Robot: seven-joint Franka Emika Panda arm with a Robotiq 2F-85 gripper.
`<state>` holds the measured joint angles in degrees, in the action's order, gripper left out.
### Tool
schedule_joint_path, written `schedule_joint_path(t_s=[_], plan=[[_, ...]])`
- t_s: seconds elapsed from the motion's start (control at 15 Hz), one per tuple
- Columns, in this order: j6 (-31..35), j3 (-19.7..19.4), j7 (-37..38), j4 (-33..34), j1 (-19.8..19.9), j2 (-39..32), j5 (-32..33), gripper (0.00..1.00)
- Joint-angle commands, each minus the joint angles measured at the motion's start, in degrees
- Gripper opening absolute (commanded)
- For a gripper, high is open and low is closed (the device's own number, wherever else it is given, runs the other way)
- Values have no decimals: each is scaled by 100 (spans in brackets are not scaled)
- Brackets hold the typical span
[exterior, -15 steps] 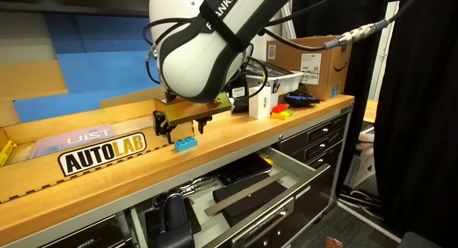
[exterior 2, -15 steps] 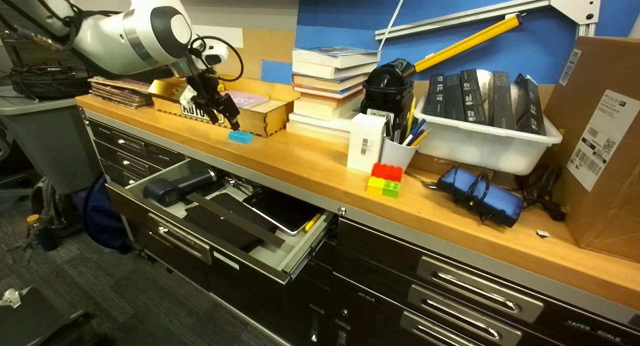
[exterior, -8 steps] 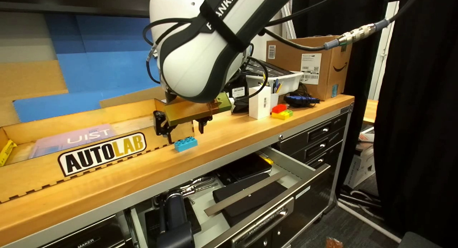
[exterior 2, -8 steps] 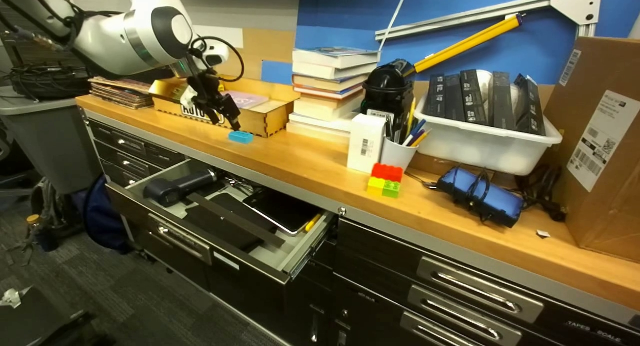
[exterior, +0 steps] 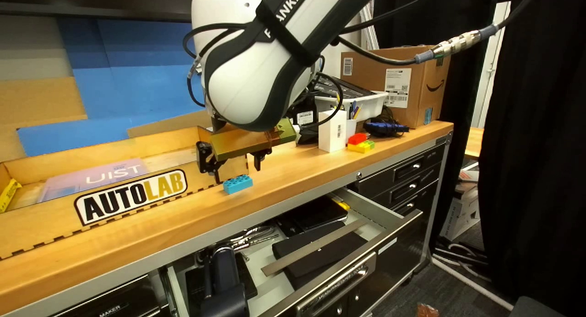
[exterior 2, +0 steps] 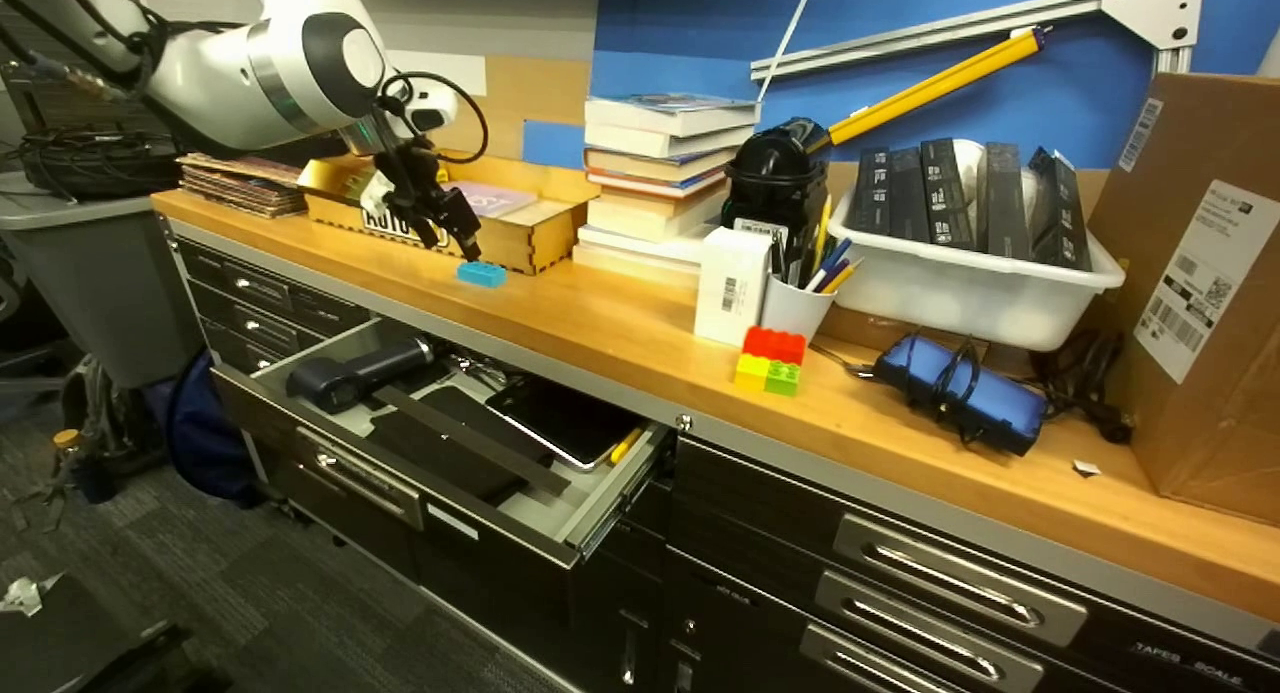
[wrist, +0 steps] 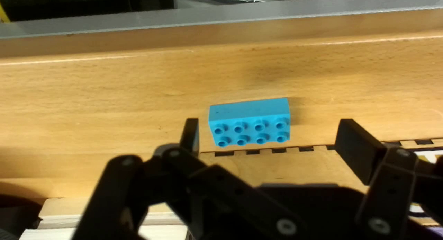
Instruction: Put the blue object inside the drawer.
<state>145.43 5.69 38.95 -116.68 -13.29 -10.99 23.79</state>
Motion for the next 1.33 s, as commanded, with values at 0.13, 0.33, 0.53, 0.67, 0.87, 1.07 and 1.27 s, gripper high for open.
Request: schedule_joint_path(t_s=[0.13,0.33,0.53,0.67,0.87,1.07,1.27], plan=[[-2,-64,-30,1,-59,5,-33,100],[-2,-64,-30,1,-59,5,-33,100],[-2,-64,-30,1,-59,5,-33,100],[-2,-64,-30,1,-59,5,-33,100],[-2,-64,-30,1,-59,5,-33,100],[-2,-64,-30,1,-59,5,-33,100],[-5,-77,-4,49,-92,-46,65,100]])
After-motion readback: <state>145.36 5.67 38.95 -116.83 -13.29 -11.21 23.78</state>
